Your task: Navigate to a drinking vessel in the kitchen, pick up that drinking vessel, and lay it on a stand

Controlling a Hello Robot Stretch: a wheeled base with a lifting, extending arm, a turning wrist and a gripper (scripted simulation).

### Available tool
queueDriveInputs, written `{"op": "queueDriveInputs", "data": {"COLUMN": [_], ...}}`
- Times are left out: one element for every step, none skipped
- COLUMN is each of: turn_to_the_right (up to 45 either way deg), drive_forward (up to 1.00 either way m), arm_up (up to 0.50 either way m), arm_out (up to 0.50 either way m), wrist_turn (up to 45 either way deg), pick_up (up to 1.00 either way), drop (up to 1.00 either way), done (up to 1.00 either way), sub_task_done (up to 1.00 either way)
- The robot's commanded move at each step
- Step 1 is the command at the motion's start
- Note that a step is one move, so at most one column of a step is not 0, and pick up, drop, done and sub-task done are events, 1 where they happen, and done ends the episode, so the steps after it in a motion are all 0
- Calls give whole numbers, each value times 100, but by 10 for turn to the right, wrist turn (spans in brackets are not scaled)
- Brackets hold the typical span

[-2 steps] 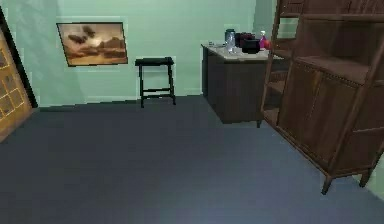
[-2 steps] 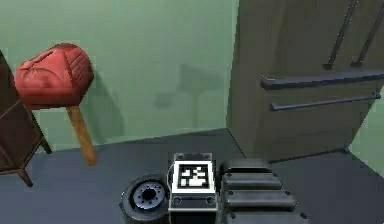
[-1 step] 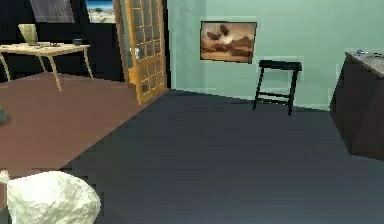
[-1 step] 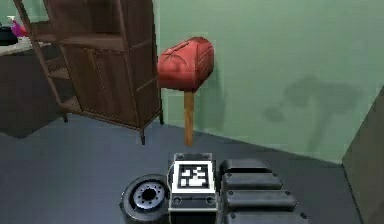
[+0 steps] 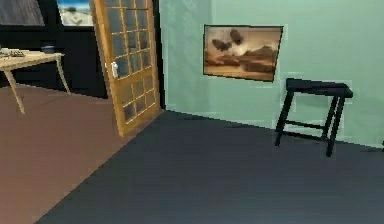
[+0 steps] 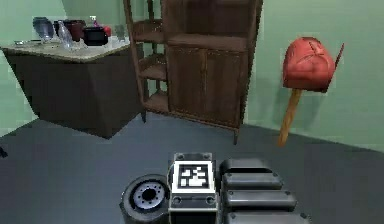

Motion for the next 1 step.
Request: {"op": "queueDriveInputs", "data": {"turn_to_the_right": [-180], "drive_forward": [0], "arm_up": [0], "arm_out": [0], "wrist_turn": [0], "pick_up": [0], "drop": [0], "done": [0], "sub_task_done": [0]}}
